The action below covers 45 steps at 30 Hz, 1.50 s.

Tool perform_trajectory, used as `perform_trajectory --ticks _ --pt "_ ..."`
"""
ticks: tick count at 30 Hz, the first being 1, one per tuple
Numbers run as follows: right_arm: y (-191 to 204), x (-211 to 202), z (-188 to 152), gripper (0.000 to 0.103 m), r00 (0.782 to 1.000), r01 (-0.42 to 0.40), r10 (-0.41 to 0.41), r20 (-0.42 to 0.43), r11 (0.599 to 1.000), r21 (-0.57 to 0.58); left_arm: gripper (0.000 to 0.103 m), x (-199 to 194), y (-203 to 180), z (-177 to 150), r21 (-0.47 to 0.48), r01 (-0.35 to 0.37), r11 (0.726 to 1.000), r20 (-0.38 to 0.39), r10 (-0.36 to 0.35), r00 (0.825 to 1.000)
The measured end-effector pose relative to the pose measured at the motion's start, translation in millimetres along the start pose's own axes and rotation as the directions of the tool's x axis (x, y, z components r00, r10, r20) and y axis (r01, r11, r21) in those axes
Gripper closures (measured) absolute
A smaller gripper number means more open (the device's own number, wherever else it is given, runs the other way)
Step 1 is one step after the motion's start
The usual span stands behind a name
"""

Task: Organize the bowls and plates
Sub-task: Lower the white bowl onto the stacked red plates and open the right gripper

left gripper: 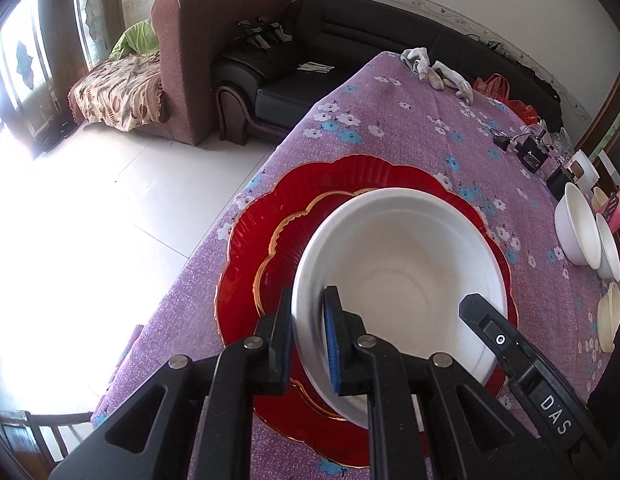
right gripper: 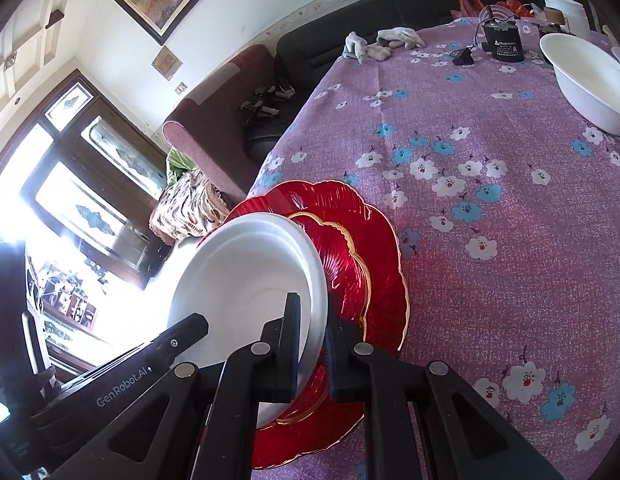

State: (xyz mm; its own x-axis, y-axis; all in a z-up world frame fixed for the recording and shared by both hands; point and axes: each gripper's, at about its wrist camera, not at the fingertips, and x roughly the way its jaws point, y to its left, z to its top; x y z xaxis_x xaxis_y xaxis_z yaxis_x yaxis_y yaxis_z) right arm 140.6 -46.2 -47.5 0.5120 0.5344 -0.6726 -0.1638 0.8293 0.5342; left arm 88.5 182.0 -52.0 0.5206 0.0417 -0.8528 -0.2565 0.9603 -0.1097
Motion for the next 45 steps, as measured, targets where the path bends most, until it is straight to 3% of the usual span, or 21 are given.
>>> perform_trajectory --ticks 12,16,22,26,30,39,45 --pt "3.7 3.0 -1.3 0.091 1.000 0.022 -0.022 0.016 0.999 -0.029 0.086 2.8 6.5 1.0 -0.008 -0.031 0.999 -0.004 0.031 1.000" --pt "4.5 3.8 -3.1 0.091 1.000 0.021 -0.021 0.016 0.999 -0.040 0.074 -2.3 8.7 1.1 -0.009 -0.073 0.997 0.026 0.073 0.997" --pt "13.2 -1.3 -6.0 0.091 0.996 0.071 -0.065 0.057 0.992 -0.106 0.074 -8.6 10.9 1.2 -0.020 -0.070 0.997 0.037 0.071 0.997" --pt "21.1 -12.1 -8.8 0.091 0.985 0.127 -0.106 0.135 0.979 -0.161 0.074 -15.5 11.0 1.6 -0.018 -0.081 0.997 0.057 0.082 0.995" --pt "24.6 -22.6 -10.2 0.091 0.976 0.136 -0.101 0.191 0.974 -0.182 0.073 -22.1 2.2 0.8 0.045 -0.197 0.979 0.105 0.192 0.976" --pt "5.4 -37.1 -5.6 0.091 0.971 0.116 -0.087 0.224 0.986 -0.117 0.072 -50.9 5.6 1.9 -0.005 -0.169 0.986 0.166 0.167 0.972" --pt "-9.1 -59.5 -6.3 0.091 0.961 0.121 -0.093 0.261 0.988 -0.094 0.050 -63.5 -38.9 -8.3 0.076 -0.154 0.985 0.219 0.134 0.966"
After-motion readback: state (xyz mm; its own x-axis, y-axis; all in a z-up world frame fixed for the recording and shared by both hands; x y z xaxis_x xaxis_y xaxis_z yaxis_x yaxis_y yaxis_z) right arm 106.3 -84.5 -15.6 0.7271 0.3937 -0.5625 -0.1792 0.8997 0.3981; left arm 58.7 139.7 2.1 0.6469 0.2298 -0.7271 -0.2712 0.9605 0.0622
